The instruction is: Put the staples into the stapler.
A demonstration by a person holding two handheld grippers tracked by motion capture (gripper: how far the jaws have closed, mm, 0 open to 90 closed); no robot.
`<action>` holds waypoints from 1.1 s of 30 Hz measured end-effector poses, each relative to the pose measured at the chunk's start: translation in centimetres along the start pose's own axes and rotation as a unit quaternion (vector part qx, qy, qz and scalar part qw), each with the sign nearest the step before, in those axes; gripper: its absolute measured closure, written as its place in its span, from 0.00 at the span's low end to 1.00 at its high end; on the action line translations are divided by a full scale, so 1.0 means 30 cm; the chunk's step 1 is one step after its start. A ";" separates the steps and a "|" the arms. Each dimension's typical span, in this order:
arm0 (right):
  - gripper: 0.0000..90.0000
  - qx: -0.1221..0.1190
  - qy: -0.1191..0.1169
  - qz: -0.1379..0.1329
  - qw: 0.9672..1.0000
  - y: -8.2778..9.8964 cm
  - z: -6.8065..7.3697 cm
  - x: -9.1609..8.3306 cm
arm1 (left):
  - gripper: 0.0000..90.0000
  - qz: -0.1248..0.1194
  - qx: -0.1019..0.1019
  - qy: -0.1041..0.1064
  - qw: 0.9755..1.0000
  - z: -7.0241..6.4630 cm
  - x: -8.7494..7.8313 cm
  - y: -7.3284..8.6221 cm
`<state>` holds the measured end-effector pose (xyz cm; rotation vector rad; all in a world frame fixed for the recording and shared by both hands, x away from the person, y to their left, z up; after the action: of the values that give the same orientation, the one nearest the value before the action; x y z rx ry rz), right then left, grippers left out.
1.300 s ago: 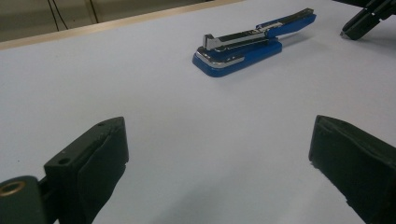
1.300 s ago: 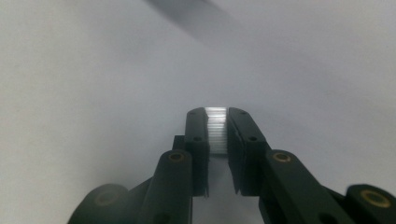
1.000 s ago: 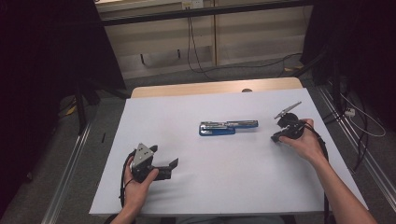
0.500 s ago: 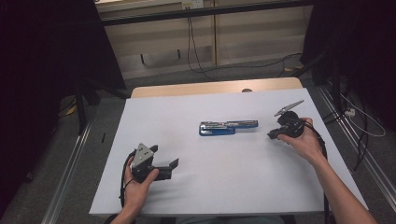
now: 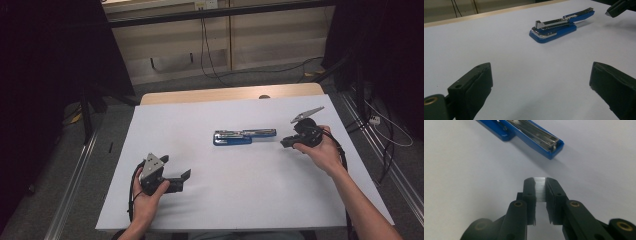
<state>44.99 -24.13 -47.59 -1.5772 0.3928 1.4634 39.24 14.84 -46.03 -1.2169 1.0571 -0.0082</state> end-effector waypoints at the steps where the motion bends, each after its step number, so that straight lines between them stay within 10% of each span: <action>1: 0.88 -0.005 -0.003 -0.002 1.000 -0.002 0.006 0.000 | 0.05 0.000 0.000 0.001 1.000 0.000 0.000 0.000; 33: 0.88 -0.074 -0.044 -0.077 0.993 -0.206 0.119 0.004 | 0.06 -0.012 -0.006 -0.008 1.000 0.014 -0.024 0.002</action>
<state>47.47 -18.06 -44.78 -1.6152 0.1100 1.4624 39.09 15.56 -45.64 -1.2392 1.0303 -0.0111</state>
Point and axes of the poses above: each handheld gripper's, and its own axes: x roughly forward along the jaws, y roughly out of its underside, z roughly to its left, the point moved 8 cm from there along x, roughly forward along the jaws, and after that the axes turned 14 degrees about z, right-handed, at the moved point
